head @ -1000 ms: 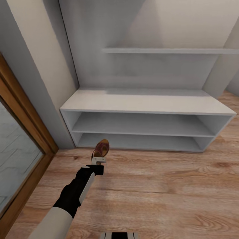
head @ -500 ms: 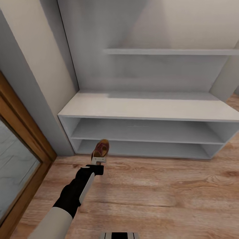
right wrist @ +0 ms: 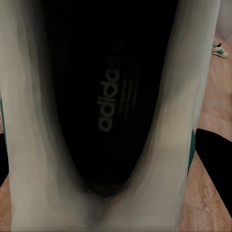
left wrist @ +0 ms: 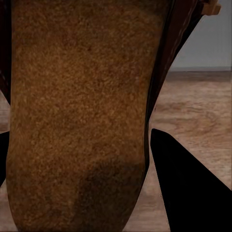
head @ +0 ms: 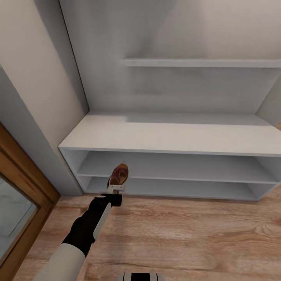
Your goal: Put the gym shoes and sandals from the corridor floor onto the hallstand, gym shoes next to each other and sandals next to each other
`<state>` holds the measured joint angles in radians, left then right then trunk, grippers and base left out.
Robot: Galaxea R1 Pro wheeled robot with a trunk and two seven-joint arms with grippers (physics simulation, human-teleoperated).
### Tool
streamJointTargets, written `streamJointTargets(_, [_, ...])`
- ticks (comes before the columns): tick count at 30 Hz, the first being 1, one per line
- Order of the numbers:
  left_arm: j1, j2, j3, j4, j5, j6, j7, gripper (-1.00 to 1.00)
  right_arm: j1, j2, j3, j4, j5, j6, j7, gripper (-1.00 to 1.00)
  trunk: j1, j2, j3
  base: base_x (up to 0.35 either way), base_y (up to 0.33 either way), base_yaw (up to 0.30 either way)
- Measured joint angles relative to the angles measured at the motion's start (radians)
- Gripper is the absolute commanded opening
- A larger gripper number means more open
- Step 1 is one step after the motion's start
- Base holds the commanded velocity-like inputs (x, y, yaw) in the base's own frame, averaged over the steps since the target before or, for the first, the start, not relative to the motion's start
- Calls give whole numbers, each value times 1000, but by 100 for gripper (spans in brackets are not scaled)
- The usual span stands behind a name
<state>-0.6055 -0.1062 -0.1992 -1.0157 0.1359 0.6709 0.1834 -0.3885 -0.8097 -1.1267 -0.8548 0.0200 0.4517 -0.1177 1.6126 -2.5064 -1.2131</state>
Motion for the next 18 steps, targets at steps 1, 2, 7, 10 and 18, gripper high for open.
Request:
streamJointTargets(1, [0, 0, 0, 0, 0, 0, 0, -100, 0, 0, 0, 0, 0, 0, 0, -100, 0, 0, 0, 346, -9, 0])
streamJointTargets(2, [0, 0, 0, 0, 0, 0, 0, -100, 0, 0, 0, 0, 0, 0, 0, -100, 0, 0, 0, 346, -6, 0])
streamJointTargets(7, [0, 1, 0, 0, 0, -1, 0, -100, 0, 0, 0, 0, 0, 0, 0, -100, 0, 0, 0, 344, -2, 0])
streamJointTargets(10, [0, 1, 0, 0, 0, -1, 0, -100, 0, 0, 0, 0, 0, 0, 0, -100, 0, 0, 0, 251, 0, 0])
streamJointTargets(18, [0, 1, 0, 0, -1, -3, 0, -100, 0, 0, 0, 0, 1, 0, 0, -100, 1, 0, 0, 80, 0, 0])
